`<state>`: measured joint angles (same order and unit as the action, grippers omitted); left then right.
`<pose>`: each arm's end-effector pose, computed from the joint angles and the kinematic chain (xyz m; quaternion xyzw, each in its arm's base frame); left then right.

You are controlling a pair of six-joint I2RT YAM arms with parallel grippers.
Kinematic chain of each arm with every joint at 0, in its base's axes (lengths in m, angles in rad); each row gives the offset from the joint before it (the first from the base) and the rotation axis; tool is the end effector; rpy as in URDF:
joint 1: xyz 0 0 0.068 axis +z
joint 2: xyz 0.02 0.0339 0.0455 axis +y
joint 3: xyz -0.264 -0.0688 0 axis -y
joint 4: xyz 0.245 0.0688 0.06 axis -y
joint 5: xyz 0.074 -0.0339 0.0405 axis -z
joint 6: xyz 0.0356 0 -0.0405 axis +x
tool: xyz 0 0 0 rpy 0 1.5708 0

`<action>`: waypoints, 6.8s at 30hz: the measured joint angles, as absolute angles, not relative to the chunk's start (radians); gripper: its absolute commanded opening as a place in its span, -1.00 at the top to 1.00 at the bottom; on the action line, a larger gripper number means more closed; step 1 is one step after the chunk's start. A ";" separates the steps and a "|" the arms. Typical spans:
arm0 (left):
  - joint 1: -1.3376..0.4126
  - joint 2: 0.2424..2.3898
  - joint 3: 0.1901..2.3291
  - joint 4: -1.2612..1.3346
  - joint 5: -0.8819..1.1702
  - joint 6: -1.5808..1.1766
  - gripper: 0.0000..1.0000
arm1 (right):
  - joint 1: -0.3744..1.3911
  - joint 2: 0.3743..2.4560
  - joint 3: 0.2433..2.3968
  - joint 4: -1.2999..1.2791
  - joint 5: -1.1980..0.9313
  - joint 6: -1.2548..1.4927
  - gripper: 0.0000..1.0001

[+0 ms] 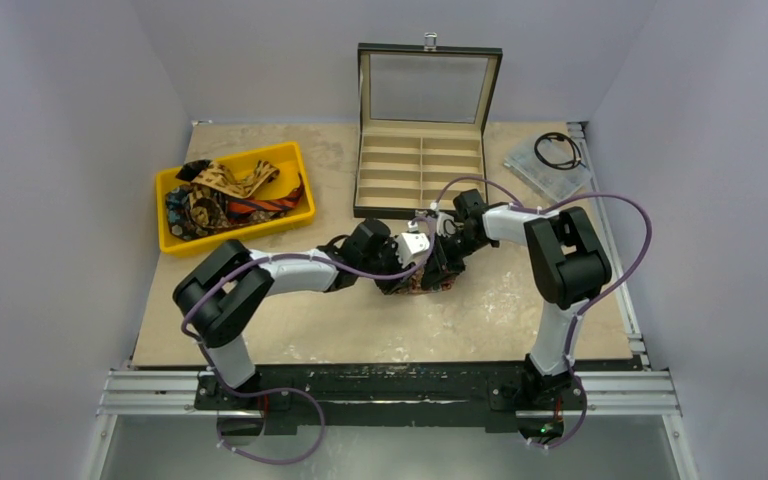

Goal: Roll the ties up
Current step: Roll the tie at the center of the board.

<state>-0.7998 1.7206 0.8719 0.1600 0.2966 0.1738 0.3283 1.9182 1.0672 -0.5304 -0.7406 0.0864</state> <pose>0.2363 -0.2581 0.1617 0.4741 0.7610 -0.2571 0.3605 0.3097 0.1309 0.1186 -0.1459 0.9171 0.3707 0.0121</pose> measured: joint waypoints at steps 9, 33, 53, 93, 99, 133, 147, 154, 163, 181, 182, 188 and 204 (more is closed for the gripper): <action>-0.825 1.781 0.906 0.089 0.233 0.236 0.51 | 0.329 1.903 1.054 -0.535 -0.744 0.086 0.45; -0.832 1.788 0.929 0.051 0.228 0.259 0.50 | 0.331 1.816 1.021 -0.332 -0.861 0.279 -0.04; -0.797 1.782 0.899 0.112 0.340 0.278 -0.16 | 0.353 1.895 1.064 -0.373 -0.879 0.229 1.00; -0.774 1.834 0.744 0.611 0.475 0.207 0.25 | 0.345 1.933 1.118 -0.496 -0.685 0.152 1.00; -0.786 1.835 0.775 0.543 0.442 0.265 0.58 | 0.340 1.935 1.118 -0.495 -0.702 0.143 0.77; -0.810 1.807 0.867 0.273 0.342 0.381 0.02 | 0.342 1.847 1.087 -0.458 -0.799 0.137 1.00; -0.772 1.800 0.838 0.389 0.496 0.253 -0.26 | 0.327 1.910 1.148 -0.554 -0.727 0.100 1.00; -0.772 1.836 0.843 0.450 0.514 0.249 -0.19 | 0.327 1.965 1.179 -0.592 -0.685 0.101 1.00; -0.770 1.873 0.843 0.481 0.516 0.298 0.35 | 0.344 2.032 1.256 -0.670 -0.672 0.099 1.00; -0.783 1.840 0.827 0.421 0.435 0.345 0.87 | 0.210 1.852 1.121 -0.676 -0.689 0.033 -0.65; -0.784 1.840 0.827 0.420 0.434 0.347 0.88 | 0.210 1.849 1.111 -0.667 -0.701 0.041 -0.67; -0.787 1.839 0.827 0.417 0.431 0.360 0.88 | 0.217 1.876 1.070 -0.564 -0.829 0.174 -0.70; -0.788 1.839 0.828 0.411 0.430 0.362 0.86 | 0.292 1.927 1.011 -0.267 -0.982 0.356 -0.31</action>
